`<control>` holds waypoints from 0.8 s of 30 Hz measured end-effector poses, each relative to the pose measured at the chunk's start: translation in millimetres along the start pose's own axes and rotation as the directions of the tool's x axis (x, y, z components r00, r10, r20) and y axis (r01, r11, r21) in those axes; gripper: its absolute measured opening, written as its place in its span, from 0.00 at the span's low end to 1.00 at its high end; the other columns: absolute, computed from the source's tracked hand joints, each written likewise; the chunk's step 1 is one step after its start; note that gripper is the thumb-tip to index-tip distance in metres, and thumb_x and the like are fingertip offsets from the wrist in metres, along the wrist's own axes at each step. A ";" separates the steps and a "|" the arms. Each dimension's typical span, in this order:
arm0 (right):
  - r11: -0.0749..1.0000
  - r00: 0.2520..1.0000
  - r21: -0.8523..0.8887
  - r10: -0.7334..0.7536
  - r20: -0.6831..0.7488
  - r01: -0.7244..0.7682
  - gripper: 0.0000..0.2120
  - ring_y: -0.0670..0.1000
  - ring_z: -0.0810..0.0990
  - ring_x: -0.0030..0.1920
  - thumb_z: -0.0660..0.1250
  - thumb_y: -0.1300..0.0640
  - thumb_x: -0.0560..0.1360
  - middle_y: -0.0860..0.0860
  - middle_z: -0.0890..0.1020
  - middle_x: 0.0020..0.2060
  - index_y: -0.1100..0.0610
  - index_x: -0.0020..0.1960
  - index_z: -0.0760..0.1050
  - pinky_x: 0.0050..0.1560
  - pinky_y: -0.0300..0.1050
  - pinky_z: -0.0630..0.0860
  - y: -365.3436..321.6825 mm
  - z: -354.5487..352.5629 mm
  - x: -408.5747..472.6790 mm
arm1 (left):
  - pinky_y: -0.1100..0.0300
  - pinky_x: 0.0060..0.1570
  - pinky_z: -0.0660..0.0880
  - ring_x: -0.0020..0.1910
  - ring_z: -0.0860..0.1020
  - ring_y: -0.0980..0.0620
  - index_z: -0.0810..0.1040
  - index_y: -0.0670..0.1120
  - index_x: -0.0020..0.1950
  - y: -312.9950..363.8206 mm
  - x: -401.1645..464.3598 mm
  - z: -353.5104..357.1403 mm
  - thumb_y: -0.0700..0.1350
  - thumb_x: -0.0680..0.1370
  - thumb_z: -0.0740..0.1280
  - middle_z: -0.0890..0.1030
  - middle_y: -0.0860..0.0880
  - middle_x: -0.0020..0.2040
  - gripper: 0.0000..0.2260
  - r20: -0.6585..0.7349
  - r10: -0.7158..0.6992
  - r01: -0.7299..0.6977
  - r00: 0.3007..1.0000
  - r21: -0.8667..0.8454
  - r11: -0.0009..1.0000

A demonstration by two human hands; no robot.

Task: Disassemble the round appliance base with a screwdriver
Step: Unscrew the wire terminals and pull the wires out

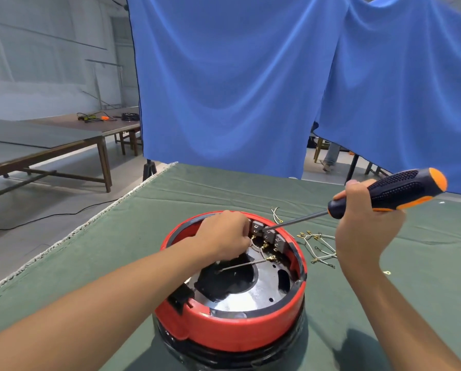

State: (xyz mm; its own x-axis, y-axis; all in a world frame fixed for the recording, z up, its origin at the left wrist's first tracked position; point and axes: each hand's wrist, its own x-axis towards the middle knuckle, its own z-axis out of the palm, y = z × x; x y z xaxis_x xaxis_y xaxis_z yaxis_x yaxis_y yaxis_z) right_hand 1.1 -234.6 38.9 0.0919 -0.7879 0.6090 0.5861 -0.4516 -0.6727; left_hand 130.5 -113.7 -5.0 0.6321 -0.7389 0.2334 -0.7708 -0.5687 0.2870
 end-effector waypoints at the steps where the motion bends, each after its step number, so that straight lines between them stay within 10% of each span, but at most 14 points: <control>1: 1.000 1.000 0.003 0.002 0.003 -0.002 0.07 0.40 0.74 0.23 0.63 0.60 0.67 0.41 0.76 0.20 0.59 0.31 0.71 0.31 0.29 0.71 -0.1 0.0 -0.8 | 0.58 0.38 0.68 0.44 0.77 0.44 0.73 0.49 0.36 -0.1 1.4 2.3 0.45 0.72 0.65 0.80 0.47 0.43 0.04 0.000 -0.025 0.025 1.000 -0.034 0.999; 6: 0.998 0.998 -0.007 -0.055 0.040 0.055 0.09 0.39 0.75 0.25 0.63 0.61 0.68 0.40 0.76 0.21 0.55 0.30 0.69 0.34 0.30 0.72 -3.8 2.1 -6.6 | 0.58 0.35 0.66 0.40 0.76 0.43 0.72 0.47 0.34 -1.2 4.4 6.4 0.45 0.70 0.65 0.77 0.48 0.37 0.06 -0.025 -0.136 0.132 0.990 -0.126 0.983; 12: 0.997 0.993 -0.003 -0.080 0.087 0.080 0.09 0.40 0.74 0.25 0.63 0.54 0.64 0.41 0.76 0.21 0.58 0.30 0.69 0.33 0.32 0.72 -4.4 6.4 -15.5 | 0.55 0.48 0.69 0.53 0.70 0.48 0.75 0.47 0.50 -6.6 3.4 0.0 0.47 0.72 0.63 0.75 0.49 0.49 0.09 -0.442 0.010 -0.006 0.897 0.012 1.000; 24: 0.983 0.975 0.050 -0.184 0.126 0.179 0.14 0.38 0.73 0.24 0.60 0.69 0.69 0.39 0.74 0.21 0.54 0.31 0.64 0.30 0.28 0.70 -2.8 10.3 -30.1 | 0.46 0.62 0.60 0.64 0.67 0.41 0.70 0.51 0.64 -8.3 5.8 7.9 0.61 0.79 0.52 0.73 0.43 0.64 0.21 -0.096 -0.263 0.276 0.960 0.150 0.949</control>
State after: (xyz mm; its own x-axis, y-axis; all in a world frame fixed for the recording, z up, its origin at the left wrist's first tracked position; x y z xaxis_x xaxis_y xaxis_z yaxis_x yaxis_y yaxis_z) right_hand 5.0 -205.3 26.7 0.0835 -0.6320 0.7705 0.6325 -0.5638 -0.5310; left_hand 139.9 -116.1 -13.4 0.8174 -0.5246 0.2380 -0.5695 -0.7980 0.1972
